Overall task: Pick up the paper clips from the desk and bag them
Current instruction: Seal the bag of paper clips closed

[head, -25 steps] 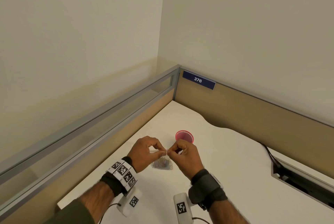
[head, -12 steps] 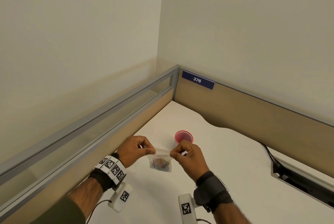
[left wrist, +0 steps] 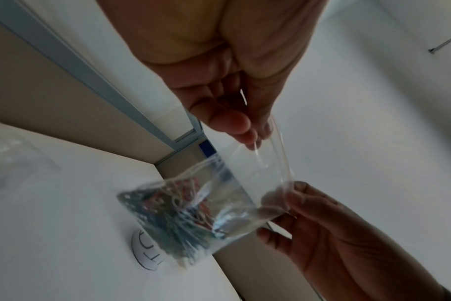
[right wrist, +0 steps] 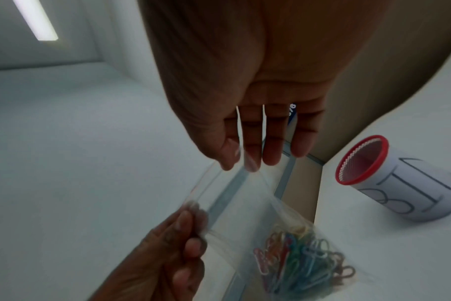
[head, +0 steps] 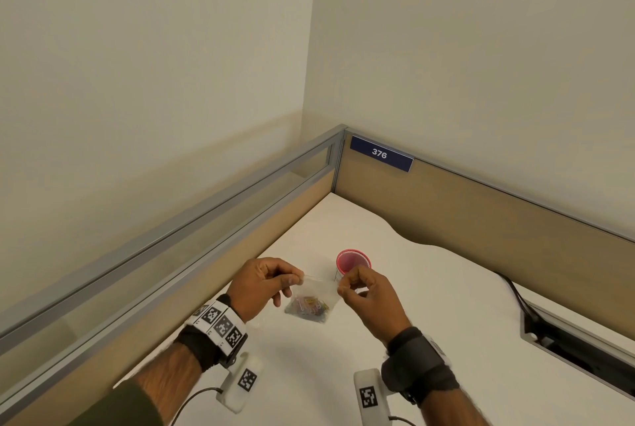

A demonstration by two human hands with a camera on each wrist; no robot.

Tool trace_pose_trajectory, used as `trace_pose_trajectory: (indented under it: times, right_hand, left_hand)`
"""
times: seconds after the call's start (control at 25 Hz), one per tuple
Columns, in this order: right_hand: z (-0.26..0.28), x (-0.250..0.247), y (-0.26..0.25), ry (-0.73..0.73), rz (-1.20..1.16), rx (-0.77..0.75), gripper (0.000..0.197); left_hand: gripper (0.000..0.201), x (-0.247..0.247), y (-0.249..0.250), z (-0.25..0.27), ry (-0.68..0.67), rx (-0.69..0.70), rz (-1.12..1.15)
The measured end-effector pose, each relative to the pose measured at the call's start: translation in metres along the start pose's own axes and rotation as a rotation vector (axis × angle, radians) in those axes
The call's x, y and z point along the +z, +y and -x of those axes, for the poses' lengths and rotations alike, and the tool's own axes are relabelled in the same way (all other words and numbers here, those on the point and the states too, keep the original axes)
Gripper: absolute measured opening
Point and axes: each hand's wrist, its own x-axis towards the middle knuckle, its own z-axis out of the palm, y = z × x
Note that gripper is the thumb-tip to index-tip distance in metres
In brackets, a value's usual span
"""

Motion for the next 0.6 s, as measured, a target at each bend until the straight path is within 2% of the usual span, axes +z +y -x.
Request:
trace_pose_trajectory:
  times: [0.12,0.24,0.44,0.6]
  right_hand:
    - [-0.004,0.011,-0.009,-0.034,0.08,-0.041,0.013]
    - [-0.009,0.027,-0.017,-0.04,0.126,-0.083,0.009]
    - [-0.011,0.032,-0.024,-0.028,0.123,-0.086,0.008]
    - [-0.009,0.033,-0.026,-0.049,0.14,-0.082,0.008]
  left_hand:
    - [0.013,0.008,-0.001,-0.001,-0.013,0.016,-0.042]
    - [0.011,0.009,-0.002,-0.001,-0.041,0.026,-0.078]
    - [0.007,0.004,-0.002,0.001,0.027,0.01,-0.063]
    - [0.007,0.003,-0.004,0.002,-0.013,0.043,-0.156]
